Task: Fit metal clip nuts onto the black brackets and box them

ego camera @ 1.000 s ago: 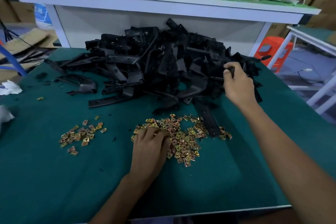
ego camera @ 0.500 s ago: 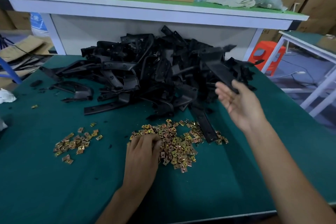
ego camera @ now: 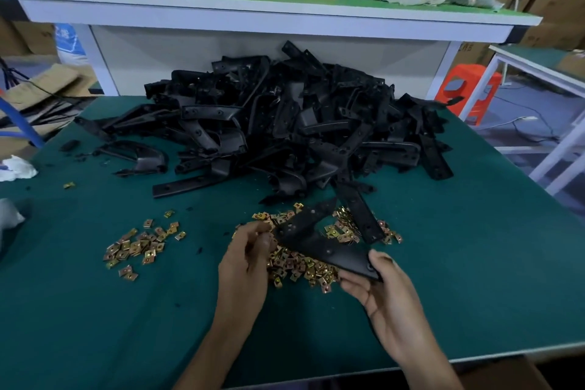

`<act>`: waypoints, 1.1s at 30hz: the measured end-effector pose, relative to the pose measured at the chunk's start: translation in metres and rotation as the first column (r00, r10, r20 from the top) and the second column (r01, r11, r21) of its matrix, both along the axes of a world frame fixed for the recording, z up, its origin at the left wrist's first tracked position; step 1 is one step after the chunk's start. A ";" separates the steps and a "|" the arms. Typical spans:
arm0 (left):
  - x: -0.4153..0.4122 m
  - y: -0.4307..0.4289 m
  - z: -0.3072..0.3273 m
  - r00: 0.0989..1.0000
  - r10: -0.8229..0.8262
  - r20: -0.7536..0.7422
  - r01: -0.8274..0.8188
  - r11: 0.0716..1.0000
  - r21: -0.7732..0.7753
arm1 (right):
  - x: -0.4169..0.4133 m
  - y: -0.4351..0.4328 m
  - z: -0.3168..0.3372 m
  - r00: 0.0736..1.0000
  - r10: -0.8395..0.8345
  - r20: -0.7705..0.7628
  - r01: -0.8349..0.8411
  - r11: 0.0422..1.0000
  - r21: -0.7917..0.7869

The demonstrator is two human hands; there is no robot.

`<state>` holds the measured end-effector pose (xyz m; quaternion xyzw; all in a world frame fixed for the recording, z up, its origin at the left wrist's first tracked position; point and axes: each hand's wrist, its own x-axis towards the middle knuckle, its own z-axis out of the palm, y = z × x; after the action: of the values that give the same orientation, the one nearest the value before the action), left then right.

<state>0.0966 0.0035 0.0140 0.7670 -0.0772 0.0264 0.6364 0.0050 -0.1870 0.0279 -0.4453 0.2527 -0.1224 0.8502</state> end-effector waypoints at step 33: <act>-0.017 0.044 0.020 0.865 -0.250 -0.435 0.103 0.937 -0.333 | -0.003 0.012 -0.013 1.000 -0.014 0.016 0.019 0.930 -0.368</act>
<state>0.0798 0.0474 0.0344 0.6347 0.0137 -0.2083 0.7440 0.0024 -0.1749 0.0147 -0.5939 0.2233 -0.1778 0.7522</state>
